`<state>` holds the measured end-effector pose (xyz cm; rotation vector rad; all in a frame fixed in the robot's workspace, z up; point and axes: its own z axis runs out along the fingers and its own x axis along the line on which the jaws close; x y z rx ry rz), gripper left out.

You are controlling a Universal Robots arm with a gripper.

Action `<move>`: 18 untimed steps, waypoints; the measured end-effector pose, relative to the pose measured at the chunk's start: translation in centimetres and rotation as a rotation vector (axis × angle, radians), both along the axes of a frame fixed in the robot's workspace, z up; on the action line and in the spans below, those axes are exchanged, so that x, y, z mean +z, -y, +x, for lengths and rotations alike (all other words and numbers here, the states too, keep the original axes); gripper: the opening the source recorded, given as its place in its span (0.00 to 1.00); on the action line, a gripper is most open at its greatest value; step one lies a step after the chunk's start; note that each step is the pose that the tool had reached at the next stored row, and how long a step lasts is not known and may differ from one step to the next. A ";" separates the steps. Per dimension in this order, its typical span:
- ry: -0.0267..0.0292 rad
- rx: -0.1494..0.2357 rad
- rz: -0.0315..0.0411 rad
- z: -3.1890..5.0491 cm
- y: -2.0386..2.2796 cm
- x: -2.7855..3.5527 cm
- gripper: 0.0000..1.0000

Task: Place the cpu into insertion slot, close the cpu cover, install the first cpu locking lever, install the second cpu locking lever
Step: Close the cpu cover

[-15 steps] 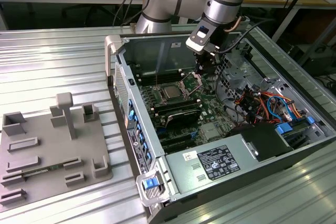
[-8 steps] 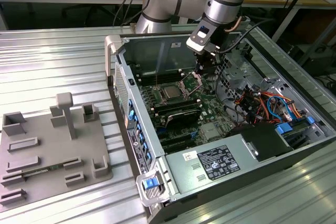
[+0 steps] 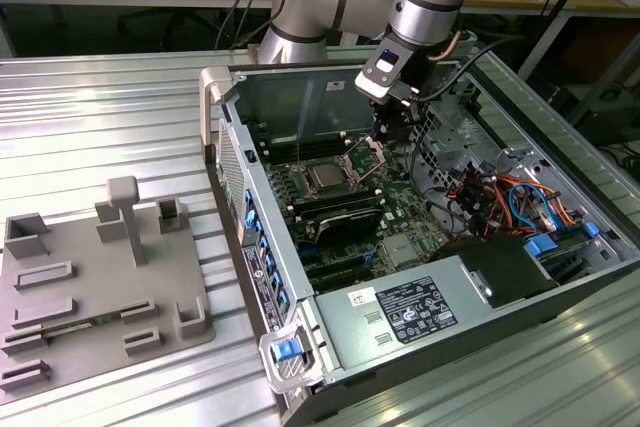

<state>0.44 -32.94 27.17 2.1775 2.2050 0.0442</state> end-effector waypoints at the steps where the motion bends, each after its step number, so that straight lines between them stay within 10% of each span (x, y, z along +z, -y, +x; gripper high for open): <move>1: 0.0000 0.000 -0.0001 0.00 0.00 0.00 0.11; 12: -0.0004 0.000 -0.0001 2.23 0.00 -0.18 0.11; 18: -0.0113 0.000 -0.0001 2.72 0.00 -1.85 0.11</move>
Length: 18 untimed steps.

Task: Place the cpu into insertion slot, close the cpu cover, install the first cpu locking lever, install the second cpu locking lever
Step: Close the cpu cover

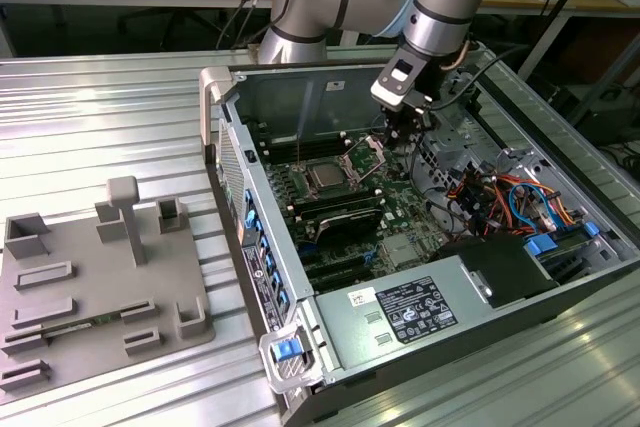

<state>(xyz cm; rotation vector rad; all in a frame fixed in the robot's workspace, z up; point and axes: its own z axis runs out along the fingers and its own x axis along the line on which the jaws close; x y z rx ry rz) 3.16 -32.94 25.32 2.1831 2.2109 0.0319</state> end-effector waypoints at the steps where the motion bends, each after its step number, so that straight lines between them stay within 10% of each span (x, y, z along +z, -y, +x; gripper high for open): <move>1: -0.0023 0.000 0.0001 0.00 0.00 -0.16 0.11; 4: -0.0163 0.000 0.0001 -0.05 0.00 -0.68 0.11; 18: -0.0175 0.000 0.0009 -0.27 0.00 -0.83 0.11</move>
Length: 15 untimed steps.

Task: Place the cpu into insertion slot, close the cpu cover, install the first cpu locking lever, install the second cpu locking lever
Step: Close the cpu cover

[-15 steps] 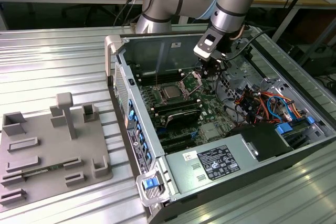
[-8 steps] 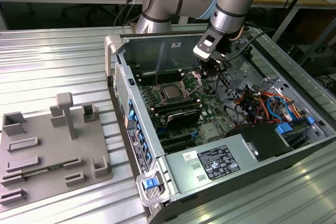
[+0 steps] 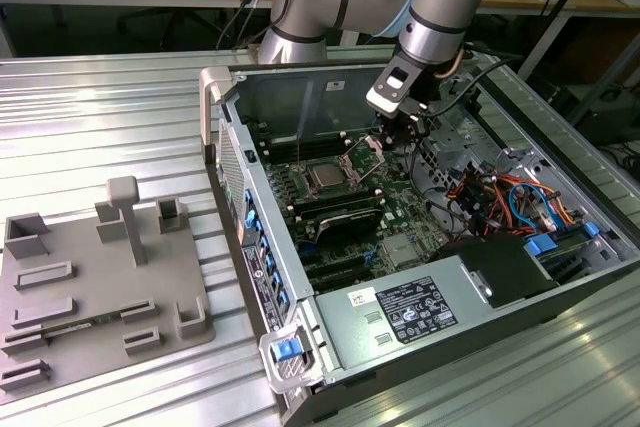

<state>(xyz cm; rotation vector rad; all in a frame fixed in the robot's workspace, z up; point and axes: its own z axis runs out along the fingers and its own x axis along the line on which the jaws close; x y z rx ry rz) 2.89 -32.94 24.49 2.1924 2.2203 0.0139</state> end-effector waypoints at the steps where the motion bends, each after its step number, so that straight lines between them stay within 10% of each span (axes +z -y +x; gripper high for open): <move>1: 0.0000 0.000 0.0000 -0.01 0.00 0.00 0.11; 15: 0.0000 0.000 0.0001 -0.26 0.00 -0.03 0.11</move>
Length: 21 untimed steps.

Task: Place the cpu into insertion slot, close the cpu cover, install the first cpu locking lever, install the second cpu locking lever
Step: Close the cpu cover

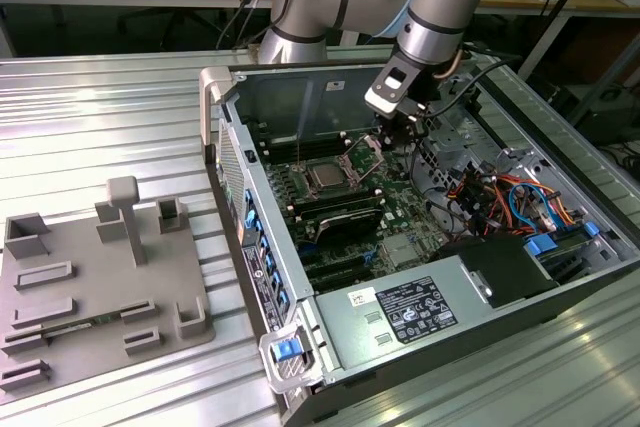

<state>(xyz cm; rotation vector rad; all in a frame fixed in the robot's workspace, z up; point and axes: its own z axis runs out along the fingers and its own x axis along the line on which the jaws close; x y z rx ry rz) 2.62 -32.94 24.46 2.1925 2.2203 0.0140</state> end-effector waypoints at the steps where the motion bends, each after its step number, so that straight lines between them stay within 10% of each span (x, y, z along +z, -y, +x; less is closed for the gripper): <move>1: 0.0000 0.000 0.0000 -0.03 0.00 0.00 0.11; 21: 0.0000 0.000 0.0000 -0.76 0.00 0.01 0.11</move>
